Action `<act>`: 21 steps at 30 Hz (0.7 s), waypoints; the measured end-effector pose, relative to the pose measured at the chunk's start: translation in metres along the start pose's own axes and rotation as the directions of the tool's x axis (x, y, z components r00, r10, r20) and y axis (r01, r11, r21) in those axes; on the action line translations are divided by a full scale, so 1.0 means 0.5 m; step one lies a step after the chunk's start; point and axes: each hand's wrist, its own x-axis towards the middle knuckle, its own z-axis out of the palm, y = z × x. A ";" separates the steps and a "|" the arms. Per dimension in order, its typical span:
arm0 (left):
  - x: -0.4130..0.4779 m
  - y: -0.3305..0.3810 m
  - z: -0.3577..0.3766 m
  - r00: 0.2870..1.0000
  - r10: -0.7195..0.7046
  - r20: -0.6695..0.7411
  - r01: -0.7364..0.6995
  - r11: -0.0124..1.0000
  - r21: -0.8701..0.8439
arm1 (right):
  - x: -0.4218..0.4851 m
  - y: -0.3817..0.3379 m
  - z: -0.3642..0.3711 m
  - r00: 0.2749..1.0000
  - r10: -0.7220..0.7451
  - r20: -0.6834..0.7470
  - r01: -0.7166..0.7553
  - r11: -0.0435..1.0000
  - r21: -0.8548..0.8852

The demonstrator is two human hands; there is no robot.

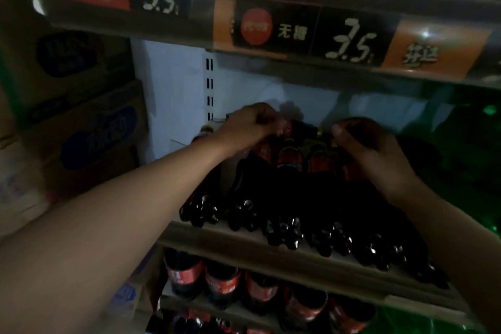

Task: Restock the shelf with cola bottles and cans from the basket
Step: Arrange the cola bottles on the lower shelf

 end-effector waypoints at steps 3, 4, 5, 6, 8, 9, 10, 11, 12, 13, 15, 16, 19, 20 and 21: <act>0.051 -0.016 -0.007 0.999 0.010 0.034 -0.013 0.994 0.104 | 0.033 0.027 -0.020 0.999 0.031 0.037 -0.028 0.997 -0.067; 0.067 -0.020 -0.010 0.999 0.016 0.047 -0.022 0.990 0.142 | 0.042 0.033 -0.028 0.999 0.042 0.035 -0.039 0.997 -0.072; 0.081 -0.025 -0.013 0.998 0.017 0.057 -0.027 0.984 0.178 | 0.050 0.038 -0.035 0.998 0.057 0.024 -0.055 0.996 -0.067; 0.095 -0.030 -0.017 0.998 0.016 0.066 -0.029 0.978 0.207 | 0.058 0.042 -0.042 0.998 0.067 0.011 -0.066 0.996 -0.055; 0.121 -0.044 -0.022 0.995 -0.028 0.095 0.005 0.971 0.237 | 0.074 0.043 -0.047 0.995 0.095 0.005 -0.095 0.995 -0.035; 0.134 -0.053 -0.024 0.992 -0.056 0.112 0.026 0.967 0.254 | 0.080 0.043 -0.046 0.994 0.110 0.008 -0.110 0.994 -0.024; 0.148 -0.061 -0.023 0.989 -0.072 0.133 0.031 0.957 0.287 | 0.087 0.045 -0.047 0.992 0.127 0.006 -0.127 0.992 -0.002; 0.164 -0.068 -0.023 0.985 -0.084 0.148 0.031 0.945 0.325 | 0.094 0.044 -0.048 0.989 0.146 -0.001 -0.145 0.989 0.024; 0.177 -0.077 -0.022 0.983 -0.096 0.158 0.034 0.933 0.357 | 0.099 0.042 -0.048 0.988 0.156 -0.001 -0.155 0.987 0.040; 0.190 -0.087 -0.022 0.981 -0.109 0.161 0.039 0.923 0.384 | 0.107 0.040 -0.047 0.988 0.153 0.001 -0.153 0.988 0.036; 0.208 -0.103 -0.023 0.971 -0.160 0.177 0.076 0.910 0.407 | 0.125 0.040 -0.047 0.989 0.146 0.008 -0.146 0.989 -0.013; 0.216 -0.111 -0.022 0.963 -0.186 0.194 0.095 0.909 0.405 | 0.134 0.042 -0.048 0.990 0.139 0.008 -0.138 0.989 -0.044; 0.228 -0.129 -0.013 0.925 -0.230 0.303 0.085 0.901 0.426 | 0.152 0.044 -0.044 0.991 0.131 0.000 -0.131 0.990 -0.045; 0.229 -0.130 -0.012 0.909 -0.241 0.341 0.076 0.899 0.432 | 0.156 0.043 -0.042 0.991 0.134 -0.007 -0.134 0.990 -0.045; 0.231 -0.130 -0.011 0.897 -0.246 0.367 0.071 0.901 0.428 | 0.161 0.043 -0.042 0.990 0.140 -0.013 -0.140 0.989 -0.049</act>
